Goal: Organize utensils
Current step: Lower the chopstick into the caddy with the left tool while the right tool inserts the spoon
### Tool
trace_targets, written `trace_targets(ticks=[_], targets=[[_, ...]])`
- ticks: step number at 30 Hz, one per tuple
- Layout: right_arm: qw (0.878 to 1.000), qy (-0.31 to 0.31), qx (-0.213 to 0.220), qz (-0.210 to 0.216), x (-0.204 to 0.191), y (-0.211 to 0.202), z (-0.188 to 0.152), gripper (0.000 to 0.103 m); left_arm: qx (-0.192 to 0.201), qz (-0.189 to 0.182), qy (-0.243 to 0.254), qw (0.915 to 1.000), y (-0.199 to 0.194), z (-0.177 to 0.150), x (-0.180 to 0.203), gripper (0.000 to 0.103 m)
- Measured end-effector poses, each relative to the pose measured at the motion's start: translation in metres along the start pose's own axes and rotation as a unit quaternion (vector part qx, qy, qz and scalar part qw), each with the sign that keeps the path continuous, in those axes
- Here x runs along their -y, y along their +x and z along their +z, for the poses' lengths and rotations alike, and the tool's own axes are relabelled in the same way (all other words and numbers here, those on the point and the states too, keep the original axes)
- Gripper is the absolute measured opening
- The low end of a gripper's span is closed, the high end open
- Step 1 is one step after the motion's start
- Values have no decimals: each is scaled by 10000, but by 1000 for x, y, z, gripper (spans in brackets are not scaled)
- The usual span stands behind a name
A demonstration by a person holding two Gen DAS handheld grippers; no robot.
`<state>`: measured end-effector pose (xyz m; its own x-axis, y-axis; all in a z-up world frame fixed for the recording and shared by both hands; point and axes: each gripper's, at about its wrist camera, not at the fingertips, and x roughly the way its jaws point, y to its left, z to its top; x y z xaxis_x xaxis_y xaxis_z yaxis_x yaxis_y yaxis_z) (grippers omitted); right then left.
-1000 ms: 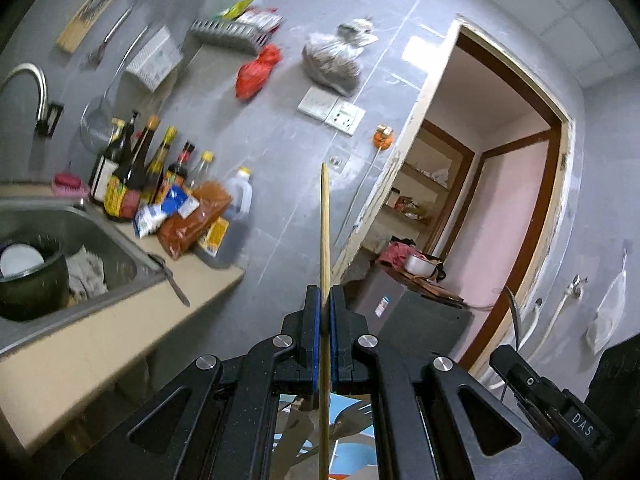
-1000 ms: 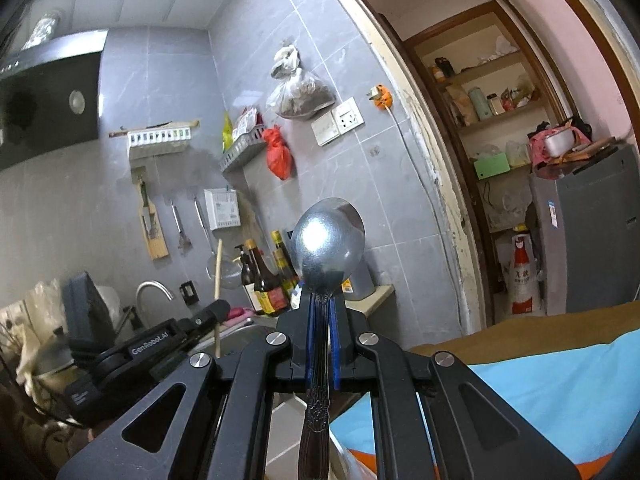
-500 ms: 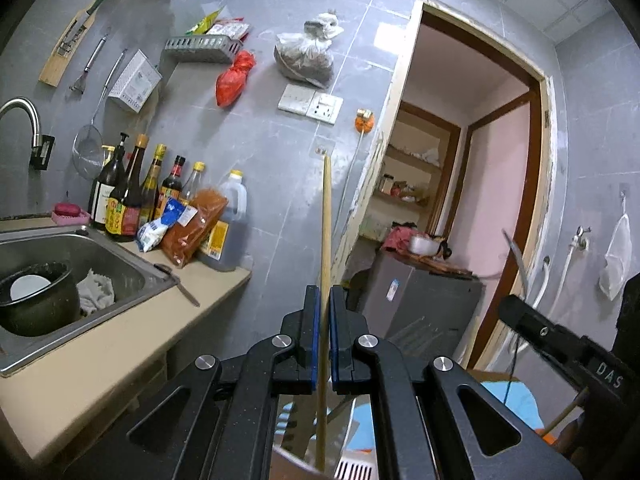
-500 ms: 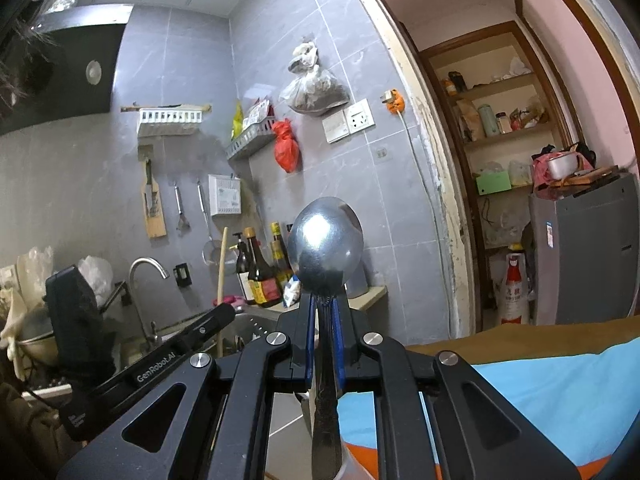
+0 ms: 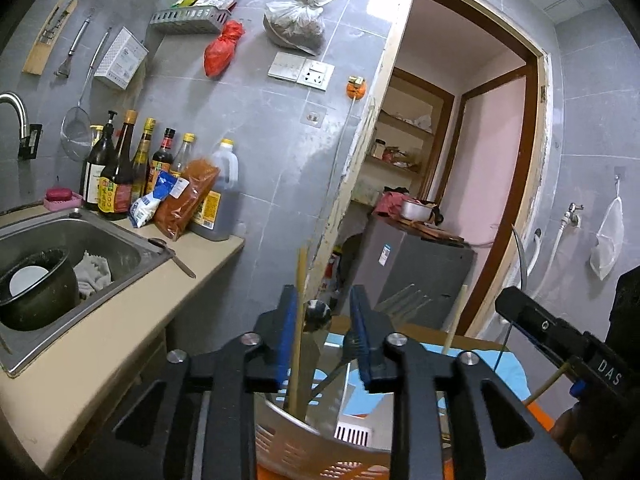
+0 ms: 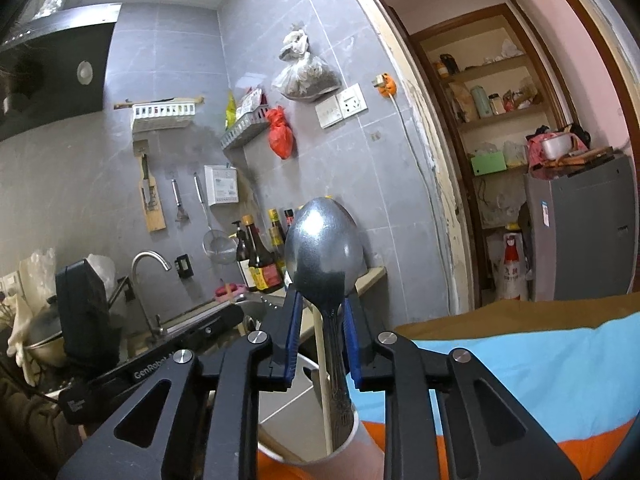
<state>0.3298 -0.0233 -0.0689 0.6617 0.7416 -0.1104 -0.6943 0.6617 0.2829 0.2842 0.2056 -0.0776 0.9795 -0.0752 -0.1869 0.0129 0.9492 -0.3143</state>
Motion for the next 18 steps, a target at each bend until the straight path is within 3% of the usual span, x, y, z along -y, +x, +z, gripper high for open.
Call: trace_targets(ticks=[5, 14, 18], targets=[[9999, 103, -50, -19, 0, -5, 4, 27, -81, 8, -5, 10000, -4, 9, 4, 39], [9990, 425, -105, -112, 4, -14, 14, 52, -165, 155, -65, 9997, -16, 22, 8, 56], [9983, 467, 8, -346, 1, -31, 26, 73, -155, 257, -71, 9995, -27, 31, 14, 73]])
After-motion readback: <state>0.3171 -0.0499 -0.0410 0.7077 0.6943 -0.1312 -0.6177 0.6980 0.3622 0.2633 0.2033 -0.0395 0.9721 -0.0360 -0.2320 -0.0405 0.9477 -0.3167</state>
